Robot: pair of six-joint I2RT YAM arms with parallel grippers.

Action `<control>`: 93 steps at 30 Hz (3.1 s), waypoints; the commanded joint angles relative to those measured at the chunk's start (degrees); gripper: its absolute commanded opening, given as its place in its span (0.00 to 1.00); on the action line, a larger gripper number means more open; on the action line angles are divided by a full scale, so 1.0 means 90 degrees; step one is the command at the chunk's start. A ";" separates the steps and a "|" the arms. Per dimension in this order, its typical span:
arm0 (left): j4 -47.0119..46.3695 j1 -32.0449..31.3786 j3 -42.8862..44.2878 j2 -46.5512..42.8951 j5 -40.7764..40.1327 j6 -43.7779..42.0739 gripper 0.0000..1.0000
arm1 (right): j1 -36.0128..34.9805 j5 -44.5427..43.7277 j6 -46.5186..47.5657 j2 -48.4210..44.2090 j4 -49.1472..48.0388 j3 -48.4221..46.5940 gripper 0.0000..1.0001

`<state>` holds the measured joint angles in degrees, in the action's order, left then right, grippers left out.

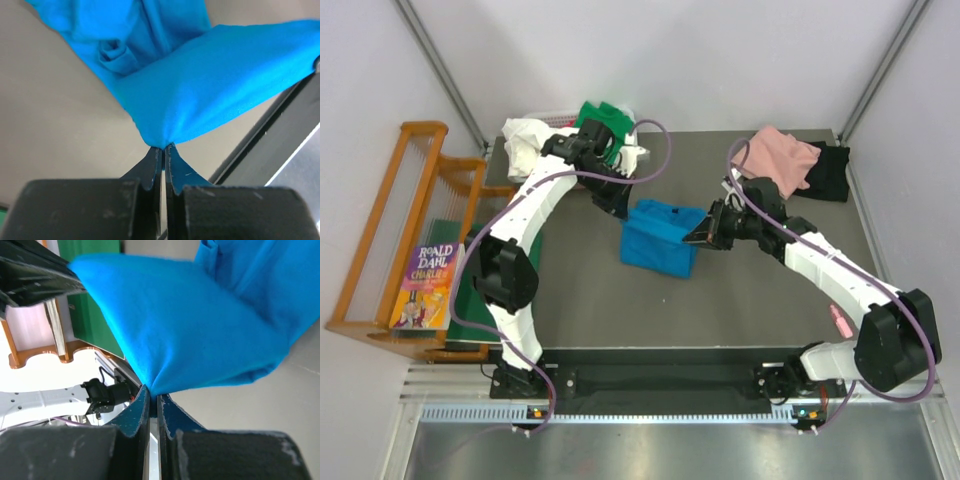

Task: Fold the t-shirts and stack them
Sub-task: Fold the tshirt

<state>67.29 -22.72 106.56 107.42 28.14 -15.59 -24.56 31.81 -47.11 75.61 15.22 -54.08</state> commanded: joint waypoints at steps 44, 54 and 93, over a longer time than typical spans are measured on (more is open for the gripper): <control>-0.1373 0.0454 0.3043 0.3650 -0.0206 0.0687 0.31 | 0.1810 0.1435 -0.0380 0.4010 -0.2394 -0.1646 0.00; -0.1626 0.0552 0.2048 0.2852 -0.0364 0.0639 0.99 | 0.1918 0.1797 -0.0137 0.4831 -0.2015 -0.2505 0.52; -0.3307 0.0669 -0.4506 -0.4737 -0.2444 -0.0045 0.99 | 0.0784 0.3086 -0.1563 0.6909 -0.3177 -0.4986 1.00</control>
<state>39.00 -16.88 67.44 67.68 6.31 -15.97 -19.88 58.41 -58.48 136.09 -6.42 -94.02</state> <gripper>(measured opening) 0.991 0.994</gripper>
